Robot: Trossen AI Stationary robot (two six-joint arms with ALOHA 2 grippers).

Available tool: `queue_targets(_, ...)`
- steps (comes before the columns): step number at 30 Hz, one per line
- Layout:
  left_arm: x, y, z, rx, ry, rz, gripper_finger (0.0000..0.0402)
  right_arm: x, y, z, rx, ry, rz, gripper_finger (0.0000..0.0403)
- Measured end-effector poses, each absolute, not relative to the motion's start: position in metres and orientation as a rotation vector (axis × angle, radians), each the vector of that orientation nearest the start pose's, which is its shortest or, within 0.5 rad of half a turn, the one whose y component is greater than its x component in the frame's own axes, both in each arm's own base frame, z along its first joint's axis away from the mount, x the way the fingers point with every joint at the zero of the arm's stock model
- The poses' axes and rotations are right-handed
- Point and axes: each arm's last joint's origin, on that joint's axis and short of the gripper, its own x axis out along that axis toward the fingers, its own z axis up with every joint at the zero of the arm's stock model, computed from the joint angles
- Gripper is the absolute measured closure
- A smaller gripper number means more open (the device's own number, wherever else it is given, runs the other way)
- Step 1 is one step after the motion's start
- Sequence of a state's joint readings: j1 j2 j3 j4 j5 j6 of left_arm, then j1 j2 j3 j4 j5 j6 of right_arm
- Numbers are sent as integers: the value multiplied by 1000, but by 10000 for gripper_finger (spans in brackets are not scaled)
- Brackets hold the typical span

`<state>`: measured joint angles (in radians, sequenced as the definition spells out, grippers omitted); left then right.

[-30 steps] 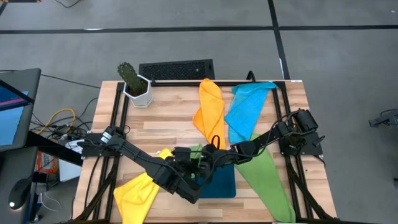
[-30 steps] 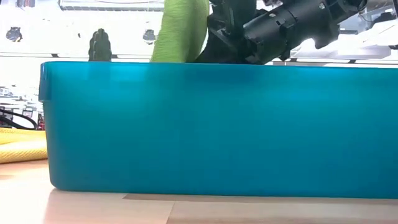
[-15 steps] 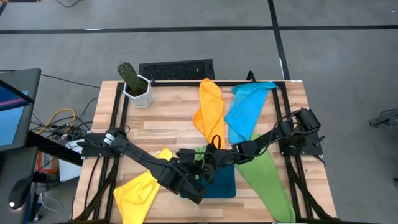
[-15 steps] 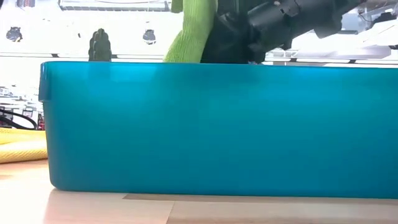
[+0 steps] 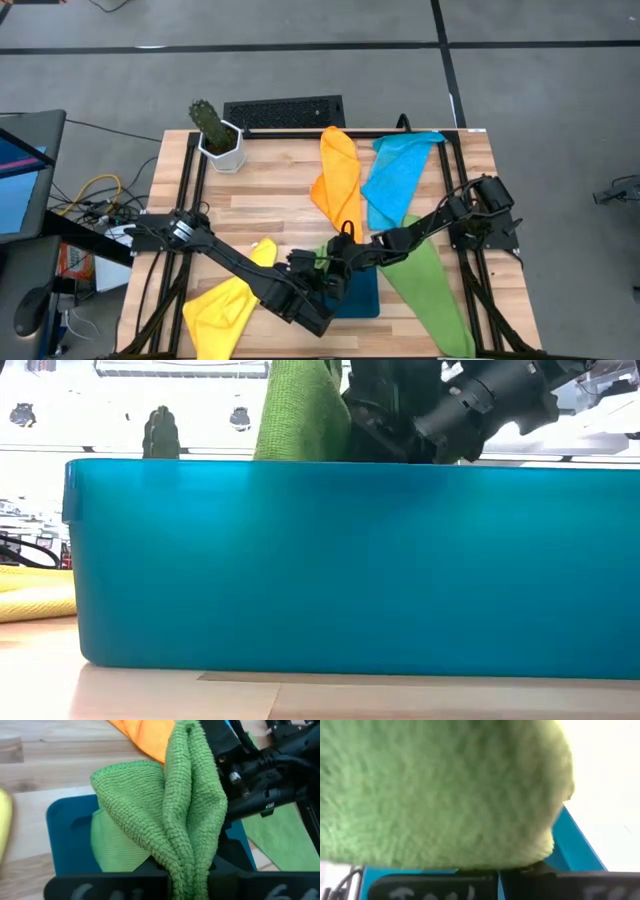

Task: Fold microfiber towels
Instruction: Put the folded green microfiber towel into the blue bin

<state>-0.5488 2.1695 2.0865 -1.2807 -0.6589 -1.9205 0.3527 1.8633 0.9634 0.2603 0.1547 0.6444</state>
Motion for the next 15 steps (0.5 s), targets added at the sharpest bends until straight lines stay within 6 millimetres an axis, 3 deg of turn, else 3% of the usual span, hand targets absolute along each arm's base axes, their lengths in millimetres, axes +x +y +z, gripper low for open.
queue_targets(8, 382, -220, 262, -956, 605, 997, 401, 340, 127, 148, 426, 772, 56, 369)
queue_targets(15, 382, -222, 262, -968, 596, 992, 401, 306, 124, 177, 288, 939, 42, 384)
